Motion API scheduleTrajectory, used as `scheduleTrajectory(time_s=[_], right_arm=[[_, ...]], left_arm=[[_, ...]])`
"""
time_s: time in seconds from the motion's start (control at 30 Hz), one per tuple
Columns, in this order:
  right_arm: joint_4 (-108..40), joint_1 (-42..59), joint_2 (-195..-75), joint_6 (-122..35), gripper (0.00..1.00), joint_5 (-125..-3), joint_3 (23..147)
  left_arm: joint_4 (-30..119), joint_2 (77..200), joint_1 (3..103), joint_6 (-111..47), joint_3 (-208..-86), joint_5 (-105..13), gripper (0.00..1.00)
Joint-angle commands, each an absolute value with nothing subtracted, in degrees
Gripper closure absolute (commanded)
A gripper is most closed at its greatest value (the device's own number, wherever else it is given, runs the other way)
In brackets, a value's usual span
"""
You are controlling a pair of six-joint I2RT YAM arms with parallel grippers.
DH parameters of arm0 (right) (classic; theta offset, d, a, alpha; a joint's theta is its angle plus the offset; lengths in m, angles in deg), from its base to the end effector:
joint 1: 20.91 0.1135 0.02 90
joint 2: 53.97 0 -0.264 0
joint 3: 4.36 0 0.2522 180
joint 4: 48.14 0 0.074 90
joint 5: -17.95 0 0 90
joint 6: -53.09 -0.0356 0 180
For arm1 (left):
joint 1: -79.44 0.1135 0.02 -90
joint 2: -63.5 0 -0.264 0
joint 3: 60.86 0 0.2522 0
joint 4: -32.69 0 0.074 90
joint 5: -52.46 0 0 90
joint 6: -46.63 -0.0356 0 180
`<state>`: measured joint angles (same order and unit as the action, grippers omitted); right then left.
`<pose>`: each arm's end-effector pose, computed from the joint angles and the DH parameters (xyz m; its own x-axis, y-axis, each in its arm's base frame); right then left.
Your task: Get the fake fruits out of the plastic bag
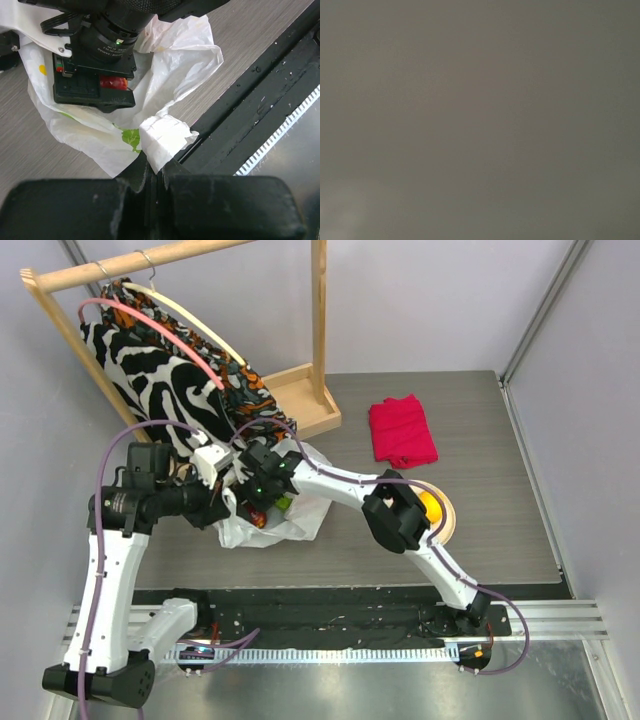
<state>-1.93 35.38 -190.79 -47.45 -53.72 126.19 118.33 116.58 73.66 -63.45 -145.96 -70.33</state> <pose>0.2842 0.4461 0.1811 -0.5966 -0.5814 -0.5531 -0.8003 0.4820 0.3566 0.1343 -0.0330 0.3746 -0.6135 0.3522 -0.7068 0.6547 0.7273 -0.2059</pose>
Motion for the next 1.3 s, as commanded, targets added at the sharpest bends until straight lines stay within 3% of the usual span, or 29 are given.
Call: scheduleTrajectory(time_s=[0.0,0.07,0.17,0.23,0.43,0.57,0.7,0.8,0.9,1.13,1.27], right_arm=[[0.52,35.17,-187.84,-44.39,0.19,-54.3,125.07],[-0.45,34.11,-185.38,-43.15,0.35,-52.98,124.36],[0.51,32.36,-181.35,-41.49,0.48,-50.87,126.98],[1.91,31.13,-178.35,-40.95,0.51,-49.55,127.96],[5.44,25.5,-164.73,-34.81,0.5,-46.48,122.98],[8.24,21.2,-156.29,-29.8,0.49,-37.53,115.24],[25.77,19.96,-149.17,-7.8,0.49,-28.99,110.57],[36.06,19.96,-144.24,1.47,0.49,-31.25,104.51],[41.2,19.7,-140.12,10.8,0.55,-39.68,98.28],[41.83,11.0,-126.14,29.07,0.55,-54.28,75.88],[34.72,7.75,-119.9,35.24,0.54,-60.35,67.33]], left_arm=[[117.12,116.14,74.17,-62.97,-144.86,-72.34,1.0],[115.98,116.23,74.34,-62.8,-144.5,-72.43,1.0],[115.01,116.23,74.26,-63.06,-143.54,-71.99,1.0],[114.66,116.23,74.35,-63.32,-143.1,-71.73,1.0],[112.38,115.35,74.26,-62.19,-140.98,-71.73,1.0],[112.11,114.91,74.26,-61.3,-140.19,-71.47,1.0],[111.85,113.33,74.26,-60.42,-138.44,-72.25,1.0],[110.88,112.8,74.7,-59.37,-137.56,-73.74,1.0],[110.35,113.5,75.14,-58.58,-138.17,-75.07,1.0],[110.44,112.8,75.75,-58.75,-138.44,-74.72,1.0],[110.53,111.93,76.63,-58.05,-137.56,-75.68,1.0]])
